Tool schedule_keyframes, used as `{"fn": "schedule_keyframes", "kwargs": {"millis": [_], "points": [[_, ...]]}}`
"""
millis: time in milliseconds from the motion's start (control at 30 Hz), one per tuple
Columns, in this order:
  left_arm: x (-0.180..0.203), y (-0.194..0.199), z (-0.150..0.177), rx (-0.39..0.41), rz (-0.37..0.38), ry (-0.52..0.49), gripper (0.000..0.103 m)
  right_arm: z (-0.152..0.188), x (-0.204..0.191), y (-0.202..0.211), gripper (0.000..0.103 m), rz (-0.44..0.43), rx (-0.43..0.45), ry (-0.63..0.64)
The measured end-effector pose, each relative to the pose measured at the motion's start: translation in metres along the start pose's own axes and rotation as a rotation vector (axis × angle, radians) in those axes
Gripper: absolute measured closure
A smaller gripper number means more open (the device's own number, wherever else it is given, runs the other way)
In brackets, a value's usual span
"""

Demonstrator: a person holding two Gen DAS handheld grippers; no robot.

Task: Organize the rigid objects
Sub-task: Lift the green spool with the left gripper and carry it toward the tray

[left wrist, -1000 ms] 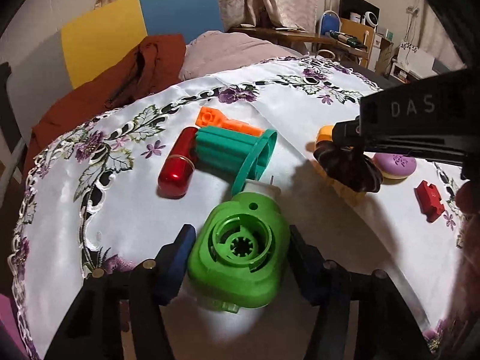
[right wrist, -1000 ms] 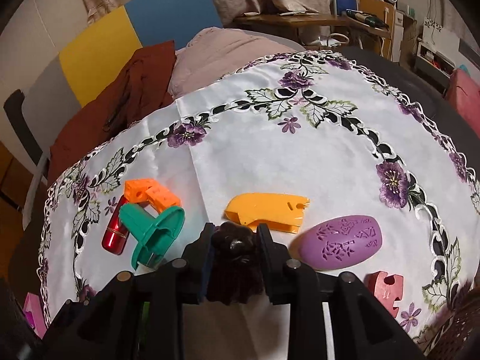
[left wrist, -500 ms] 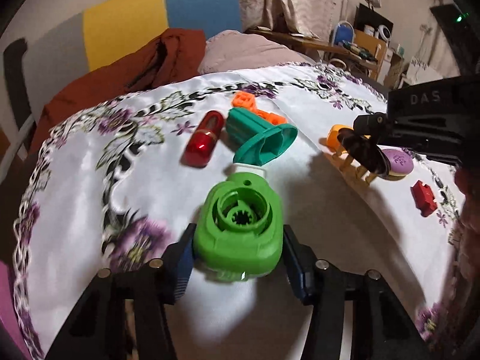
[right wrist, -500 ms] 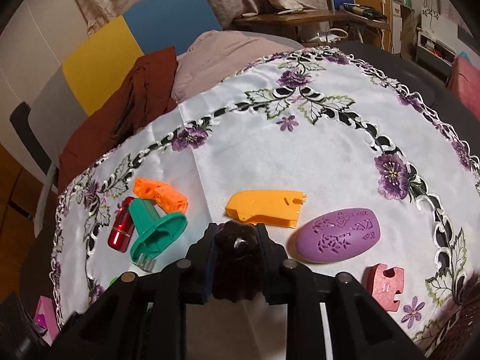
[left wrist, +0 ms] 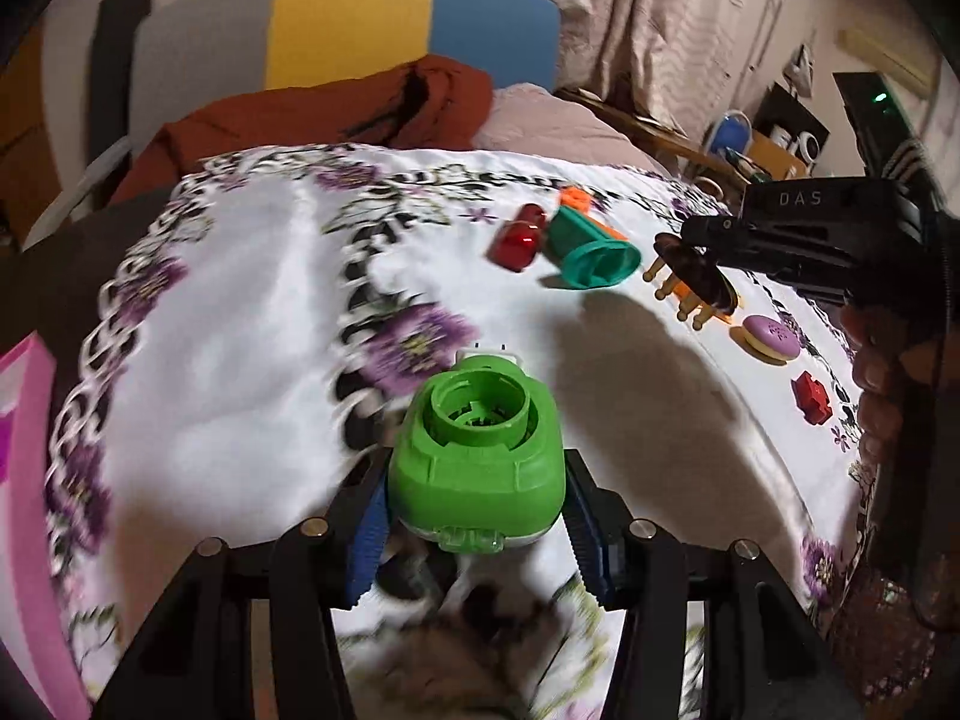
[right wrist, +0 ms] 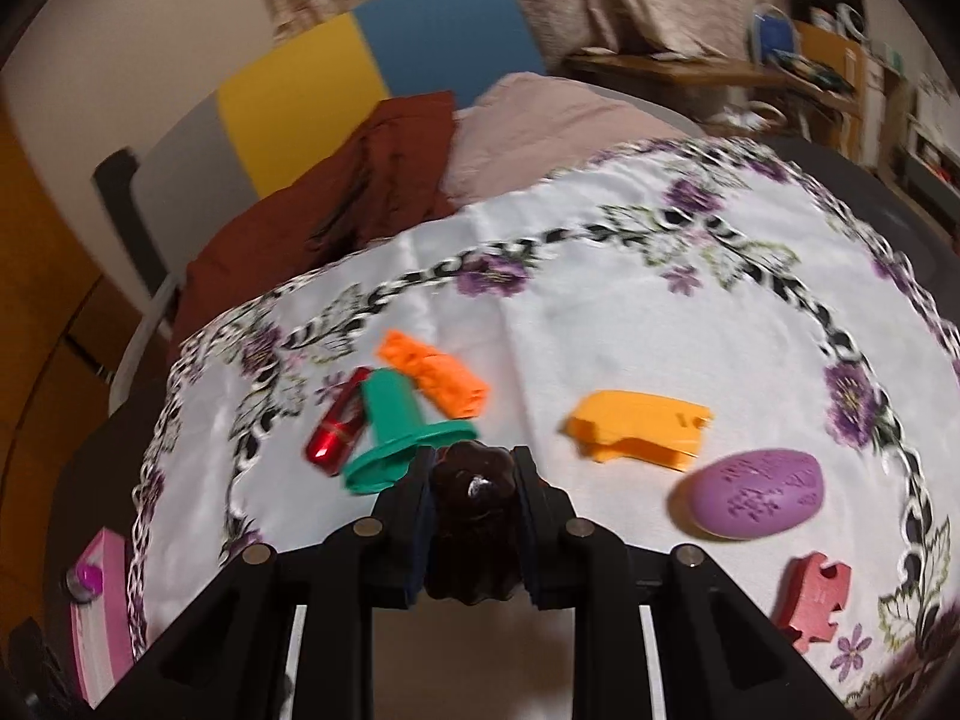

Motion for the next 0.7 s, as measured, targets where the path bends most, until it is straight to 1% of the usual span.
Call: {"fn": "schedule_keyframes", "kwargs": {"millis": [133, 300, 400, 500, 567, 600, 633, 667, 700], "points": [[-0.017, 0.013, 0.009, -0.004, -0.001, 0.058, 0.05, 0.005, -0.018, -0.001, 0.08, -0.045, -0.01, 0.065], [-0.037, 0.033, 0.017, 0.017, 0.0, 0.126, 0.05, 0.015, -0.024, -0.008, 0.08, -0.129, -0.074, 0.024], [-0.047, 0.044, 0.018, 0.037, 0.003, 0.159, 0.05, 0.018, -0.031, -0.009, 0.08, -0.144, -0.086, 0.045], [-0.054, 0.049, 0.022, 0.038, -0.014, 0.161, 0.05, 0.02, -0.039, -0.008, 0.08, -0.143, -0.086, 0.089], [-0.055, 0.047, 0.026, 0.017, -0.011, 0.161, 0.05, 0.023, -0.043, -0.009, 0.08, -0.14, -0.094, 0.109], [-0.054, 0.044, 0.029, -0.007, -0.015, 0.157, 0.05, 0.023, -0.044, -0.009, 0.08, -0.14, -0.097, 0.115], [-0.053, 0.043, 0.031, -0.017, -0.015, 0.154, 0.05, 0.024, -0.045, -0.01, 0.08, -0.14, -0.099, 0.119], [-0.049, 0.044, 0.032, -0.014, -0.03, 0.133, 0.05, 0.025, -0.046, -0.01, 0.08, -0.138, -0.1, 0.123], [-0.047, 0.045, 0.033, -0.011, -0.04, 0.118, 0.045, 0.025, -0.046, -0.01, 0.08, -0.138, -0.1, 0.125]]}}
Point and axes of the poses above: each gripper's, at about its wrist camera, not at the fingertips, and y roughly against the way its jaws point, x to its right, z to its underside, the point moved 1 cm from there along -y, roughly the way its jaws point, and after that the axes turned 6 degrees about x, right-handed, at the moved point
